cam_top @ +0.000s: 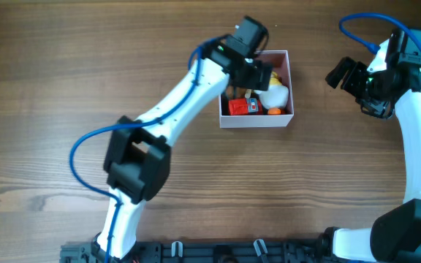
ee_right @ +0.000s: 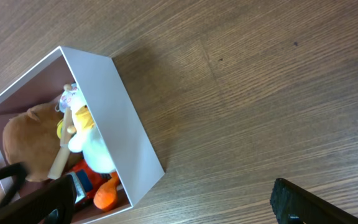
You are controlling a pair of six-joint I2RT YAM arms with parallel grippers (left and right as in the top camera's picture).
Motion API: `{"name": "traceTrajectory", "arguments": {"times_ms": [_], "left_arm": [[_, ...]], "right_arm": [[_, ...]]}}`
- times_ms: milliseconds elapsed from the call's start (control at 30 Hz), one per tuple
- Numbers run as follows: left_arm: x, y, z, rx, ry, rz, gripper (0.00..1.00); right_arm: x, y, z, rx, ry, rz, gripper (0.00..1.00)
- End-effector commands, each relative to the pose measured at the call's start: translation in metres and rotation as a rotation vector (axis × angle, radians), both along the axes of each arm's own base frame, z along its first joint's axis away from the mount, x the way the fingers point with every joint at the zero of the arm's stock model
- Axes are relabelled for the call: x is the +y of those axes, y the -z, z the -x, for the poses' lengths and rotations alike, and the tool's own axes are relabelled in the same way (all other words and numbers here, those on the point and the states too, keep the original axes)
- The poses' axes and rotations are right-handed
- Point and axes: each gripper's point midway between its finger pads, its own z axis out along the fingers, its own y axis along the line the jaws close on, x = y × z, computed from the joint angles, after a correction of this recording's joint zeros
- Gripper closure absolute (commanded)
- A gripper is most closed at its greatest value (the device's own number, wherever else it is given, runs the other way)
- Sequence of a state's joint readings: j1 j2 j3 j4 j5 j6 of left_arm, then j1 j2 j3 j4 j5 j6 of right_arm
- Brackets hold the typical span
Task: Pack container
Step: 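Place the pig rattle into the box with the left gripper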
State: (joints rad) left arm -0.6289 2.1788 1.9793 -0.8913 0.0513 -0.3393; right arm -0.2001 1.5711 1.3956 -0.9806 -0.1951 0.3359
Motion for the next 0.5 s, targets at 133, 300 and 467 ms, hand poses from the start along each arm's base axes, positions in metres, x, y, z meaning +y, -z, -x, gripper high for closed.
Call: {"name": "traceTrajectory", "arguments": {"times_ms": [133,300,467], "left_arm": [[0.132,-0.166,0.036,-0.131,-0.214,-0.009,0.00],[0.237,-0.177,0.078,-0.022,-0.415,-0.142,0.00],[0.272,-0.171,0.082,0.031,-0.504,-0.165,0.00]], "right_arm": [[0.002,0.004,0.000,0.011,0.001,-0.016,0.00],[0.002,0.004,0.000,0.011,0.001,-0.016,0.00],[0.002,0.004,0.000,0.011,0.001,-0.016,0.00]]}}
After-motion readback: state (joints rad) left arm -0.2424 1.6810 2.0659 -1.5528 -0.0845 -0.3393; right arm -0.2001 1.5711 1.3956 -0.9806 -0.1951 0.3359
